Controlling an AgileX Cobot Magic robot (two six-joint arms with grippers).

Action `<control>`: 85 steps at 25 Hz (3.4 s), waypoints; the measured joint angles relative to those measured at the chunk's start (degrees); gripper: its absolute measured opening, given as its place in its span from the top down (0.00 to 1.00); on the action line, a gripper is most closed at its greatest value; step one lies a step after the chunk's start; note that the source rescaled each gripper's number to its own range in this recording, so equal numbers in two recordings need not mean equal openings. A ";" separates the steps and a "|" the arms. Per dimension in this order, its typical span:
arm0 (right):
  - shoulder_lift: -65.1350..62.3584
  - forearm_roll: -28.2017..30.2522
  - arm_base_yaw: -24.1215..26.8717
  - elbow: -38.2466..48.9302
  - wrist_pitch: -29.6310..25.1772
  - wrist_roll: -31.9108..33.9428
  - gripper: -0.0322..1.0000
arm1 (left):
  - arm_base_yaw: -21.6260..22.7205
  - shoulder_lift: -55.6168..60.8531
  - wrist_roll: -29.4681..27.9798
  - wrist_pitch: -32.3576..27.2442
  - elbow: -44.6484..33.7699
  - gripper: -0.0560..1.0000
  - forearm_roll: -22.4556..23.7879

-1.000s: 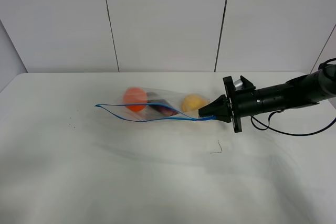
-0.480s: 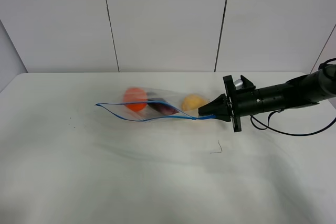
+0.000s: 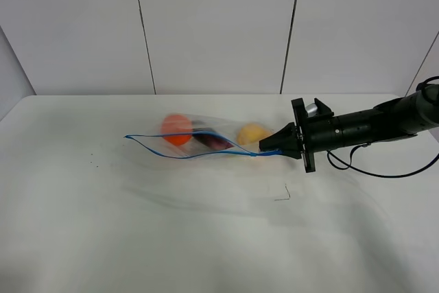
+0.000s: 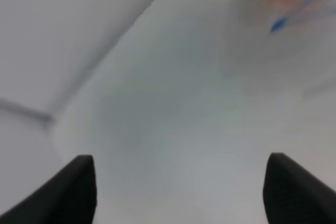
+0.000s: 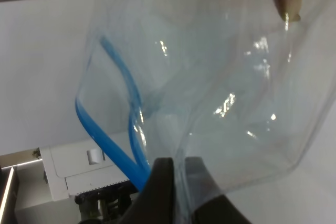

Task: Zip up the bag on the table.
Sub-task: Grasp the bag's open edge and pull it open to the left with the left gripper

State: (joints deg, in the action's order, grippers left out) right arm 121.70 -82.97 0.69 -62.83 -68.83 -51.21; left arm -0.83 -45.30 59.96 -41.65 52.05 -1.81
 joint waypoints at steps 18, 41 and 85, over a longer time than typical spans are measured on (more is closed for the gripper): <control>0.00 0.00 0.00 0.00 0.00 -0.32 0.97 | -17.33 -17.63 28.73 29.82 -4.01 0.09 -15.30; 0.00 0.00 0.00 0.00 0.00 -0.32 0.97 | -51.91 -53.57 20.16 68.33 -5.50 0.09 -14.59; 0.00 0.00 0.00 0.00 -0.02 -0.32 0.97 | -51.96 -70.43 19.92 99.40 -5.43 0.74 -11.12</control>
State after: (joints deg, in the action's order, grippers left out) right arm 121.70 -82.97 0.69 -62.83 -68.85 -51.53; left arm -52.79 -115.73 79.88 57.75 46.63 -12.93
